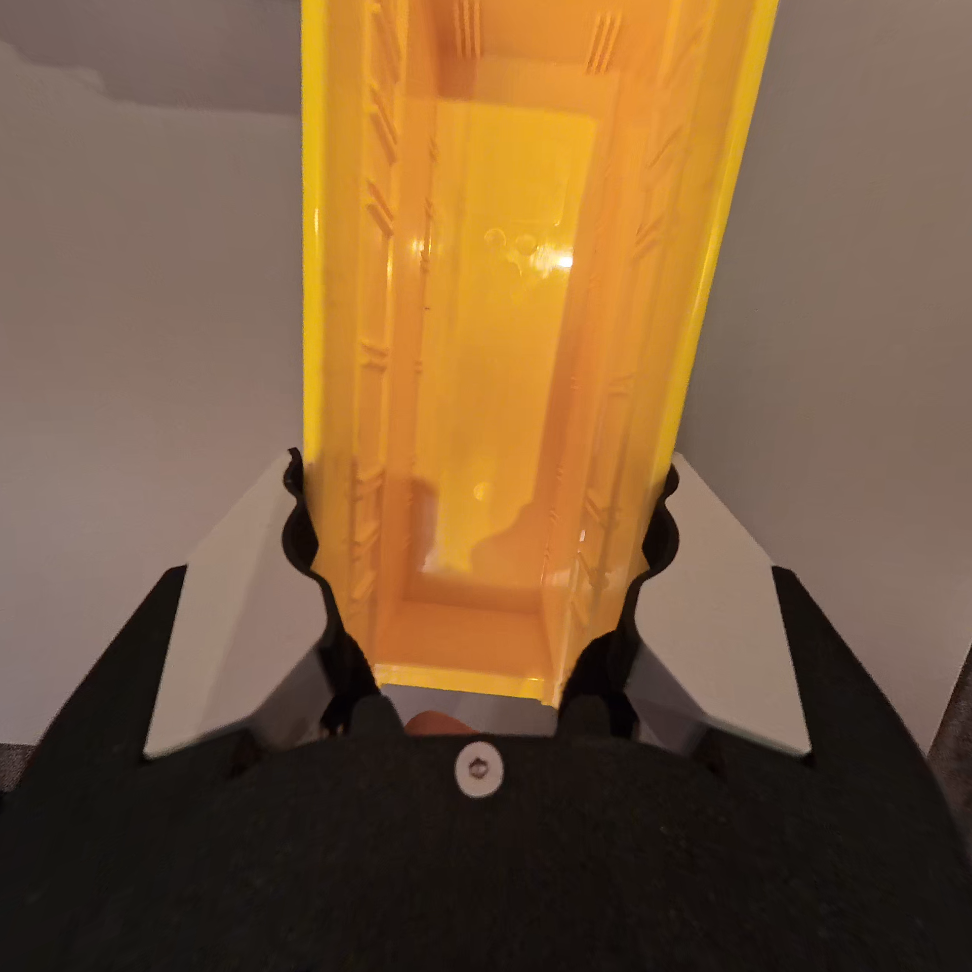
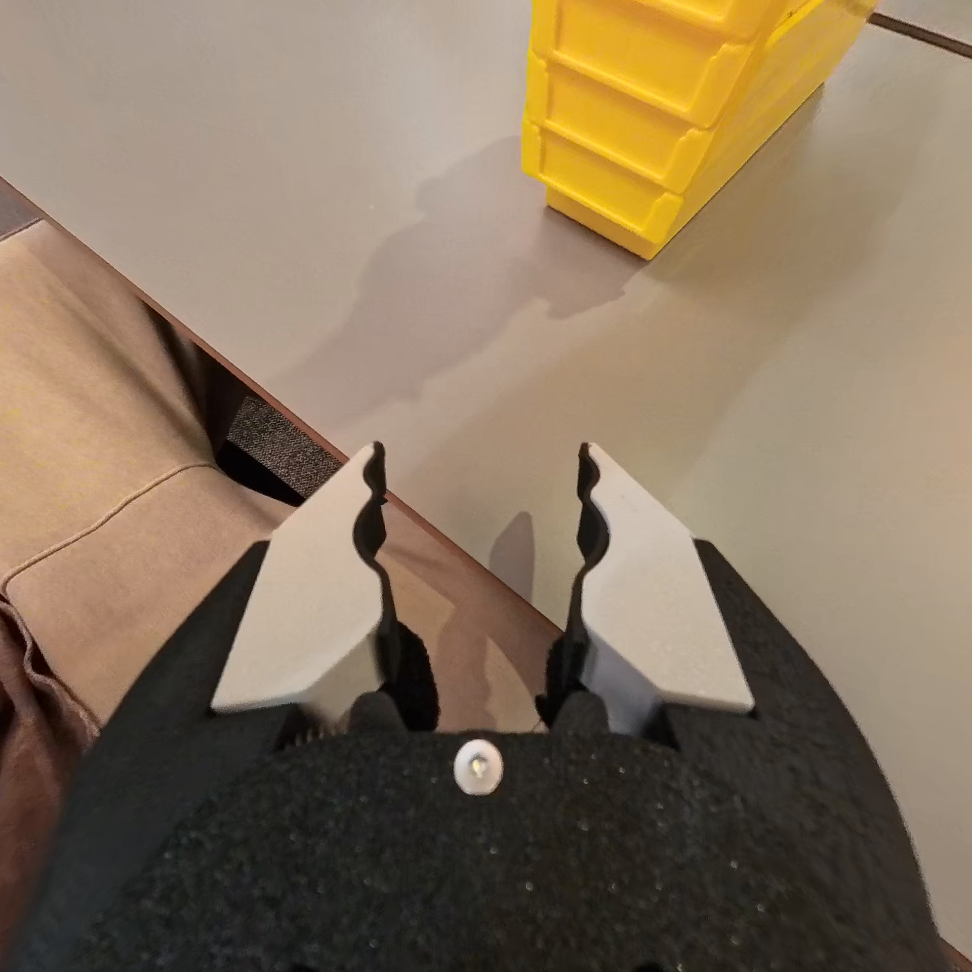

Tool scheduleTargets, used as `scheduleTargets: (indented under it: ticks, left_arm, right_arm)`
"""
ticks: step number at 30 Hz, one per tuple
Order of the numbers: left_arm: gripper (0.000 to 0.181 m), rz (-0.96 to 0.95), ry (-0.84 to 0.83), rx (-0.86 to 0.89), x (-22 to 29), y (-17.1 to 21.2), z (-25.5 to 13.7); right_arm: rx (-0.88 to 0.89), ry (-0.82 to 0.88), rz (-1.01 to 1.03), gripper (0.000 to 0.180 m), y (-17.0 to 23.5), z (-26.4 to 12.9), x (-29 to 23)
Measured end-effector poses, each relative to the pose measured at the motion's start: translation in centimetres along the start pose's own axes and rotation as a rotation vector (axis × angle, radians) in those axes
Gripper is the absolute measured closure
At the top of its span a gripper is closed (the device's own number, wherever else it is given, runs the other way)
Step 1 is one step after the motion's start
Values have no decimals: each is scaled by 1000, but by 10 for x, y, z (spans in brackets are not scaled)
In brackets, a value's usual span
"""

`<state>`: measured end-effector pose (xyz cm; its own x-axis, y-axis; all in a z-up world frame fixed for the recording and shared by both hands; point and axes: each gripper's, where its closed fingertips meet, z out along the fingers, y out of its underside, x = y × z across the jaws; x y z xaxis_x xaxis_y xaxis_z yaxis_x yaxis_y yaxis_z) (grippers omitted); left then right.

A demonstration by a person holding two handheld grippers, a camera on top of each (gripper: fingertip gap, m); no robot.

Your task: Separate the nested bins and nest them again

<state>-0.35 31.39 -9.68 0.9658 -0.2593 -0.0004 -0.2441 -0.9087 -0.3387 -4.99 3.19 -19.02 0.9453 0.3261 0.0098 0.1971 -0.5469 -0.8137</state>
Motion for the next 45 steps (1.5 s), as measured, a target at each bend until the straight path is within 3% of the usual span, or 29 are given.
scheduleTargets:
  ticks: [6, 10, 14, 16, 18, 20, 23, 27, 32, 35, 40, 45]
  left_arm:
    - [51, -3, 33, 6, 0, -3, -13]
    - [56, 85, 83, 108, -15, -35, -73]
    - [75, 257, 230, 381, -36, -71, -158]
    - [82, 376, 337, 556, -53, -59, -196]
    - [85, 467, 332, 693, -93, -25, -206]
    - [85, 549, 338, 765, -131, 30, -193]
    - [84, 585, 400, 752, -175, 124, -144]
    - [87, 507, 477, 768, -217, 205, -89]
    - [89, 497, 475, 881, -251, 217, -63]
    - [91, 436, 504, 888, -254, 202, -60]
    - [99, 453, 490, 865, -255, 193, -49]
    - [100, 534, 420, 898, -250, 198, -51]
  right_arm:
    - [-2, 25, 18, 105, 2, 1, 5]
    - [-14, 61, 103, 104, 4, -1, 17]
    - [59, 127, 103, 113, -7, -8, 30]
    - [100, 229, 55, 114, -14, -15, 40]
    - [139, 309, -2, 114, -19, -20, 42]
    - [109, 276, -5, 108, -19, -12, 30]
    - [20, 134, 184, 91, -25, 7, 0]
    - [-64, 54, 241, 92, -70, 22, 3]
    - [12, 173, 229, 81, -210, 20, 72]
    - [-110, 171, 291, 67, -267, 51, 110]
    - [-465, 201, 399, 53, -272, 119, 145]
    - [-652, 258, 437, 50, -255, 152, 157]
